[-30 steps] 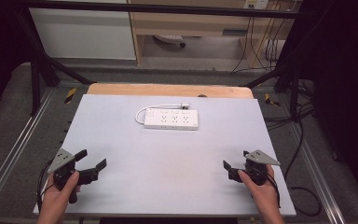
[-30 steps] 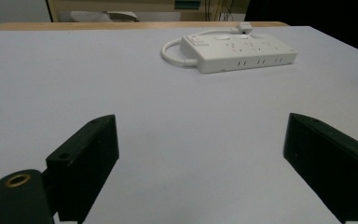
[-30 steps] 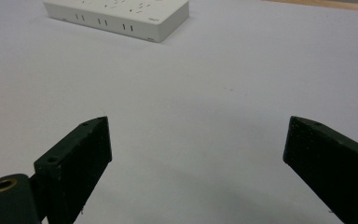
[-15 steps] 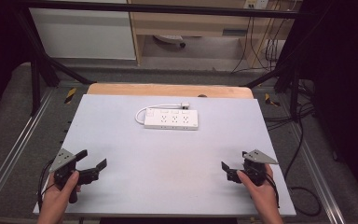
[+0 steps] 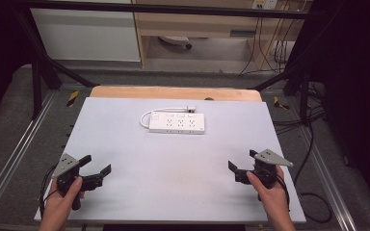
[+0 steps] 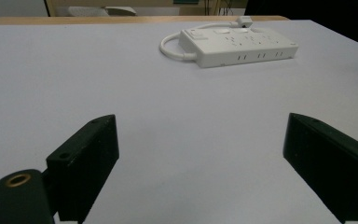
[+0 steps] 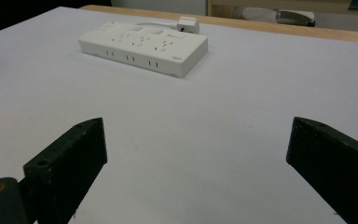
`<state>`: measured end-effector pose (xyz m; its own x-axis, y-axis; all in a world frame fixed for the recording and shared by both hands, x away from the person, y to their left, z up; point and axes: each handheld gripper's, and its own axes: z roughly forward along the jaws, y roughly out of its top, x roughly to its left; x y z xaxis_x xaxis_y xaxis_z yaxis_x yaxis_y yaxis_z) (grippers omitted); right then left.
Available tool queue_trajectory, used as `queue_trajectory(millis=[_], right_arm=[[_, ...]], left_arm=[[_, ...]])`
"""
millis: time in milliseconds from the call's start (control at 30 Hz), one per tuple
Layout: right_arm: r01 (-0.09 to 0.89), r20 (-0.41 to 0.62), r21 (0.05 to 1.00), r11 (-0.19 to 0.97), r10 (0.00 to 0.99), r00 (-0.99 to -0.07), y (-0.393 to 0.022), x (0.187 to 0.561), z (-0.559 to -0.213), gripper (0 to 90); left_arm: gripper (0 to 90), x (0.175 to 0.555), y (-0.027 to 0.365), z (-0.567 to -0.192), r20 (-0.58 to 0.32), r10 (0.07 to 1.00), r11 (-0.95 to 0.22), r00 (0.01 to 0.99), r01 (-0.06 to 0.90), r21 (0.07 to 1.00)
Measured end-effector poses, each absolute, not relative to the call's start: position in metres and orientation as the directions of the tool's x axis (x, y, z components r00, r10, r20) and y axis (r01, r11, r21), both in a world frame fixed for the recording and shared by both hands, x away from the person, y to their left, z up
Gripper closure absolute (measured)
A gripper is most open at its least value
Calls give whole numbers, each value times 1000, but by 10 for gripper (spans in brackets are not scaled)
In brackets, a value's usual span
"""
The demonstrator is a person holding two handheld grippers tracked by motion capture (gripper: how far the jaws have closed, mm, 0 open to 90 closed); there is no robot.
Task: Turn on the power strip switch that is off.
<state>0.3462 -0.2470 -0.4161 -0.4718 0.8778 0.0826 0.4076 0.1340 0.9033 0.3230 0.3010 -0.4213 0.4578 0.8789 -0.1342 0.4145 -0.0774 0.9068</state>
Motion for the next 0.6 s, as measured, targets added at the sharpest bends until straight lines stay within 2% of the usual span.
queue_trajectory(millis=[600], right_arm=[[358, 85, 927, 113, 866, -494, -235, 375, -382, 36]], left_arm=[[104, 323, 302, -422, -122, 884, -87, 451, 415, 905]])
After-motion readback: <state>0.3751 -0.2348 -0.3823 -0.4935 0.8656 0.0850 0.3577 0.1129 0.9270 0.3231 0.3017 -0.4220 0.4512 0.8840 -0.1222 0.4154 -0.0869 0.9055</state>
